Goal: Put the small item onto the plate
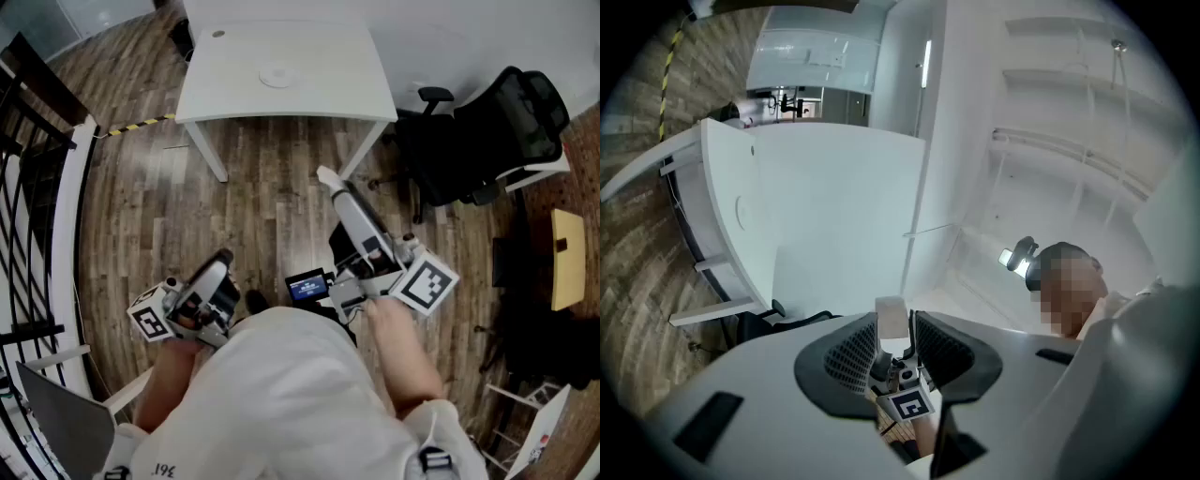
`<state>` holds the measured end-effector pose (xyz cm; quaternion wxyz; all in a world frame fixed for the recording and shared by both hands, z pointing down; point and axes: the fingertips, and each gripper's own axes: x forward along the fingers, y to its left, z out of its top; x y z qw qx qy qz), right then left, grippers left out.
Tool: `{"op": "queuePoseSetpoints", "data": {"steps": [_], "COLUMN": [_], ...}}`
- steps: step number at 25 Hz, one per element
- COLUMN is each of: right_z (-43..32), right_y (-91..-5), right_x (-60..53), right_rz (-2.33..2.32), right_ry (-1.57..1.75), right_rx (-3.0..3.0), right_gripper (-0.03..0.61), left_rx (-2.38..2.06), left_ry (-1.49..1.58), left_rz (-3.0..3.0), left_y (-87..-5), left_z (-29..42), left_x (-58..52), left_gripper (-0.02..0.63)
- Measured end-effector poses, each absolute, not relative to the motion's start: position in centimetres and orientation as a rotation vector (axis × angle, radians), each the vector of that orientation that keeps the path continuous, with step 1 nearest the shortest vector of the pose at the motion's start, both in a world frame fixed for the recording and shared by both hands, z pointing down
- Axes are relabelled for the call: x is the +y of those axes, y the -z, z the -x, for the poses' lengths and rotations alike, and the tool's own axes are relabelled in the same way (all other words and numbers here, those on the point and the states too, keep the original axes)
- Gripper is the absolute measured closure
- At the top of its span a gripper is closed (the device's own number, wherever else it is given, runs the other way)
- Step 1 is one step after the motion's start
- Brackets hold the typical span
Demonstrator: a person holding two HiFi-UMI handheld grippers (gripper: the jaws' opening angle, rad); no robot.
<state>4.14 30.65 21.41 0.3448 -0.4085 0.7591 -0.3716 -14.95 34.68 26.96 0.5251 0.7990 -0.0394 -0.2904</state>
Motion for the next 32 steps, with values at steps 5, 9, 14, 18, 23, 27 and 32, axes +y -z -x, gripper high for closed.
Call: {"op": "queuePoseSetpoints", "data": {"steps": [5,9,14,18,23,27,32], "right_z": [-5.8,-7.1,-7.7,-7.9,-8.1,-8.5,-8.7], "right_y": [-21.8,-22.7,-23.1,-23.4,-23.8,-24.6,-25.3], "right_x": [28.4,28.9,29.2,29.4,29.6,29.7,29.8], "right_rz": [1.014,1.037,1.045,1.05,1.068,1.077,1.083], "right_ry": [0.915,0.923,0.917,0.92,0.928,0.952,0.979], "right_rx": [1.989,1.983,1.984,1.975,1.965,1.951,1.936], "right_gripper": [0.265,0.265,0.265,0.265,0.265,0.265,0.265], "left_rx": [-0.05,-0.043,-0.035,-0.035,-0.038,-0.031,-0.021], "left_ry": [0.714,0.68,0.684,0.674,0.671,0.658,0.648], "left_rz": [-1.973,-1.978,-1.97,-1.977,-1.972,-1.971,-1.969], "left_y": [-27.0,-27.7,-27.4,-27.4,-27.5,-27.7,-27.9], "left_z": [12.7,11.3,10.4,10.4,10.4,9.9,9.5], "left_x": [32.7,33.3,33.6,33.8,34.0,34.1,34.2], "left_gripper": [0.497,0.497,0.497,0.497,0.497,0.497,0.497]}}
